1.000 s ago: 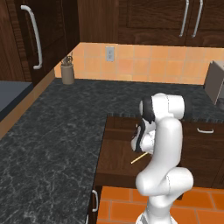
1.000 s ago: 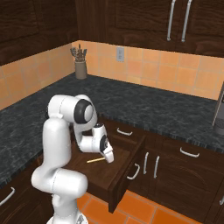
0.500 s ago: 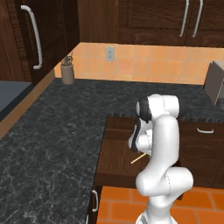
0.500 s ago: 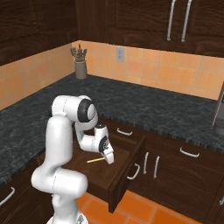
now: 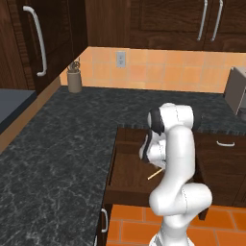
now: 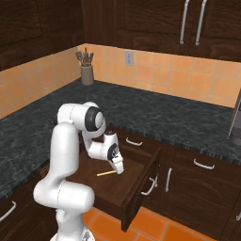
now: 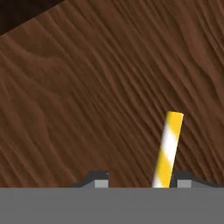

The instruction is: Take a straw from the drawer in front and place it inside the glass cup on the dining counter.

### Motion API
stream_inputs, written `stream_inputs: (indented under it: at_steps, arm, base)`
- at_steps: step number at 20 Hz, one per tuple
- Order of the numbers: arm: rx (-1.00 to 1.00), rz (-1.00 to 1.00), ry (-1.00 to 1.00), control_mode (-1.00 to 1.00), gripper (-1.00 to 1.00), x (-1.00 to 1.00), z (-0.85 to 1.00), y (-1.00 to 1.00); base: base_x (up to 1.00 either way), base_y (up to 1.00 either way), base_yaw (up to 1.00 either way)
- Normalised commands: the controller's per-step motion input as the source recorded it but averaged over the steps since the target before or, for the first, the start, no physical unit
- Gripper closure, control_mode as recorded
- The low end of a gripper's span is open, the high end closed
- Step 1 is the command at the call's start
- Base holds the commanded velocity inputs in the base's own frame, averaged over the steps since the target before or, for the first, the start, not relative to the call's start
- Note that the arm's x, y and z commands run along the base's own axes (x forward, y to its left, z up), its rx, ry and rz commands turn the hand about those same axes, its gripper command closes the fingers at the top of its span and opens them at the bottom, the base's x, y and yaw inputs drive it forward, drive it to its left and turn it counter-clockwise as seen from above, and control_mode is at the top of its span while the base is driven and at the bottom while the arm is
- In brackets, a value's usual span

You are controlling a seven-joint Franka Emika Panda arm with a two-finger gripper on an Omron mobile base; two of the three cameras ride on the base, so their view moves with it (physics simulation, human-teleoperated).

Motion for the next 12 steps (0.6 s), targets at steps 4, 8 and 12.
stream_inputs:
  at_steps: [4, 8, 12]
  arm:
    - [0.00, -0.02, 0.00, -1.00, 1.00, -0.35, -0.47, -0.09]
    - [0.01, 0.00, -0.04, -1.00, 1.00, -0.64, -0.36, -0.17]
    - [0.00, 0.00, -0.12, -1.00, 1.00, -0.47, -0.06, -0.03]
  base:
    - [0.00, 0.00, 0.00]
    - [0.00, 0.00, 0.00]
    - [0.00, 0.00, 0.00]
